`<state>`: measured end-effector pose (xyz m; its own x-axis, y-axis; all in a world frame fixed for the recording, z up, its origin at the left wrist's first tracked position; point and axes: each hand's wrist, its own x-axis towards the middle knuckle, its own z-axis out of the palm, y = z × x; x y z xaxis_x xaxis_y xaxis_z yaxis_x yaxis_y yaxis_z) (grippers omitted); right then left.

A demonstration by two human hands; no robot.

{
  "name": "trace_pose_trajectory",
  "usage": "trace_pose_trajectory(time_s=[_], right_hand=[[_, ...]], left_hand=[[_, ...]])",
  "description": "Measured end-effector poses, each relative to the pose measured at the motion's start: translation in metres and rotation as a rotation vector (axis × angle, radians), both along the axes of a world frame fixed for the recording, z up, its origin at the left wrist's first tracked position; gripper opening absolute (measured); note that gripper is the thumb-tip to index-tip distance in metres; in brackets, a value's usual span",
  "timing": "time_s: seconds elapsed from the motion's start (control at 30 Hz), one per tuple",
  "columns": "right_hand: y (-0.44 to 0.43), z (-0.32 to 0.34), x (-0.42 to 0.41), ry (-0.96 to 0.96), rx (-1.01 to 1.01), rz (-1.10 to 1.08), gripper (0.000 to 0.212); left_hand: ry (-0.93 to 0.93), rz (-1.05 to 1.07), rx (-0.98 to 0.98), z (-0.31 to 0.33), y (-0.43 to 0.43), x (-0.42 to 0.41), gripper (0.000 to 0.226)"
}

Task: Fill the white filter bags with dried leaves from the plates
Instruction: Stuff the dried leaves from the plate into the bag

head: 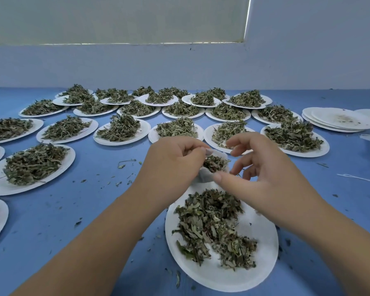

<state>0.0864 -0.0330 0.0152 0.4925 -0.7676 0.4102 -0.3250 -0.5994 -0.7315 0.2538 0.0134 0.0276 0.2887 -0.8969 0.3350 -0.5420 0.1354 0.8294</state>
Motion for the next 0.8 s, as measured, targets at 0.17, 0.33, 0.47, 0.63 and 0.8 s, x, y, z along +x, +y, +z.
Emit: trace_pose_trajectory(time_s=[0.17, 0.33, 0.47, 0.63, 0.8], right_hand=[[-0.0012, -0.0015, 0.0023, 0.072, -0.038, -0.019, 0.042], [-0.0016, -0.0006, 0.0008, 0.002, -0.109, -0.055, 0.025], [-0.0018, -0.0011, -0.0005, -0.01, -0.139, -0.06, 0.024], [0.0012, 0.0008, -0.0006, -0.017, -0.231, -0.047, 0.019], [0.0024, 0.0004, -0.0002, 0.06, -0.409, -0.049, 0.015]], left_hand=[[0.017, -0.008, -0.016, 0.0025, 0.0023, -0.0005, 0.024], [-0.013, -0.002, -0.037, 0.002, 0.0026, -0.0028, 0.024], [-0.022, -0.006, -0.042, 0.0016, 0.0029, -0.0047, 0.025], [-0.014, -0.021, -0.025, -0.0009, 0.0021, -0.0025, 0.024], [0.024, -0.082, -0.01, -0.0007, 0.0052, -0.0044, 0.025]])
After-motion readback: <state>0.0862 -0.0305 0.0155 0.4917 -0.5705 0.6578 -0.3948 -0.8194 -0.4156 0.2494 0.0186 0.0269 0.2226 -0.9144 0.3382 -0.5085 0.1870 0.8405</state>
